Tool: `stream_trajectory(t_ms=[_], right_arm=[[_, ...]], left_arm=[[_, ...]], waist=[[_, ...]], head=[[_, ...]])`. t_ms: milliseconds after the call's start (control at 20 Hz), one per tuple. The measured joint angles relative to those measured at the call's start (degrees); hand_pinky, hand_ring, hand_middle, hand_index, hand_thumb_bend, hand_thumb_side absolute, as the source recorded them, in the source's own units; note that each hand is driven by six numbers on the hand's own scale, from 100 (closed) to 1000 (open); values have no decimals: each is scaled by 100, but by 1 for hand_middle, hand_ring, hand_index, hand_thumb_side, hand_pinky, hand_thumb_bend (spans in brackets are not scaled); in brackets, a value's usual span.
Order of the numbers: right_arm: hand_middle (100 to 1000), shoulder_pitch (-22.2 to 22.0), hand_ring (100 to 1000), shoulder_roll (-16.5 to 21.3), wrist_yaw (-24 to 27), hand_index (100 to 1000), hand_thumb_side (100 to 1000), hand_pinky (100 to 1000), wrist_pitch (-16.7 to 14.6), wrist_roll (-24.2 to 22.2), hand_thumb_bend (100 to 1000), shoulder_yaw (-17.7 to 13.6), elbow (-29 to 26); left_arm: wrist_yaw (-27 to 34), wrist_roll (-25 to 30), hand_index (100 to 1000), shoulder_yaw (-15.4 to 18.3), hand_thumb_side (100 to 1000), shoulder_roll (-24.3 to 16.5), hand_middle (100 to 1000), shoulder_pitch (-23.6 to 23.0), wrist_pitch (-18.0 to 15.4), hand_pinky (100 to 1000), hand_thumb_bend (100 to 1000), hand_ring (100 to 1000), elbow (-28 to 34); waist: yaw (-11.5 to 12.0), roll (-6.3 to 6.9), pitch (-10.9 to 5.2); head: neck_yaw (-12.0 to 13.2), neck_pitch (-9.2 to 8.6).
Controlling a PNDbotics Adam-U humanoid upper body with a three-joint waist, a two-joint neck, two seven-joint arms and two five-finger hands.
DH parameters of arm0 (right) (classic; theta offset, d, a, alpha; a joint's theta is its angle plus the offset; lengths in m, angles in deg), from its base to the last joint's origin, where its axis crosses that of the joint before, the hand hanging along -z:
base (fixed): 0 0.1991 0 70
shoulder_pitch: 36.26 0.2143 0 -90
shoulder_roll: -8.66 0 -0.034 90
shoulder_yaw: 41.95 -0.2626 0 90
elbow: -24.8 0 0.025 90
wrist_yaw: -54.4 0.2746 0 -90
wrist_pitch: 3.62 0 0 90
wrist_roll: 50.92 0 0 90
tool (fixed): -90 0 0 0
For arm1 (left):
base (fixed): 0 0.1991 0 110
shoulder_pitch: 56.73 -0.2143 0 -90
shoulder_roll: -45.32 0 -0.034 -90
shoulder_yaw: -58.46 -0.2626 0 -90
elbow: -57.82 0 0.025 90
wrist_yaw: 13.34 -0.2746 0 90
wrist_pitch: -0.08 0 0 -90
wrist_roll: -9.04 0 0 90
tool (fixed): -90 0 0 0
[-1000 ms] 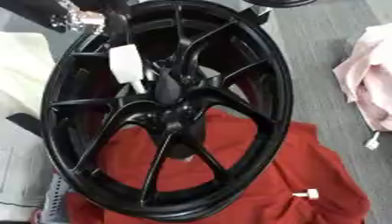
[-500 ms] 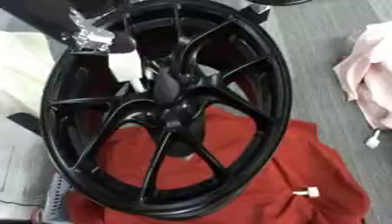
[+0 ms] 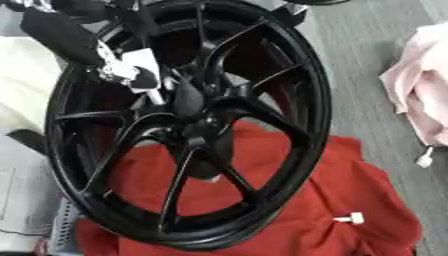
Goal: Pull the pin out of the wheel hub.
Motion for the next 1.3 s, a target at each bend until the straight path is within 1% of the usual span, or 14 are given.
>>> stream_trajectory(t_ms=[200,450,750,800,900,1150,1300], right_arm=[[618,1,709,-8,11,680,671,792,0,0,100,0,2],[618,3,710,-41,15,680,676,792,-1,-1,100,1,3],[619,3,710,-43,17,680,678,793,0,-2,100,2,3],[619,3,710,-43,17,680,681,793,0,-2,100,2,3],[619,3,710,-45,17,680,684,793,1,-2,100,3,3],[619,3,711,-51,22,680,690,793,2,-3,100,13,3],[619,5,711,-71,26,680,695,794,2,-3,100,32,3]], left_arm=[[-103,-1,899,-33,575,30,780,-41,1,908,512,870,-72],[-191,-12,900,-34,571,50,782,-84,12,907,497,870,-118],[-350,-25,900,-23,542,50,794,-129,25,910,468,878,-183],[-382,-25,901,-9,546,50,794,-147,25,910,474,878,-198],[-443,-24,902,23,552,50,796,-173,24,910,468,879,-227],[-557,-4,907,78,557,50,805,-200,4,911,461,882,-257],[-595,11,904,89,534,50,816,-200,-11,909,453,889,-257]], waist=[[-2,-2,0],[-7,-7,2],[-15,-10,7],[-16,-11,18],[-17,-12,52],[-33,-16,78],[-35,-18,102]], head=[[15,0],[16,0],[15,-9],[11,-13],[-10,-52],[-45,-119],[-60,-162]])
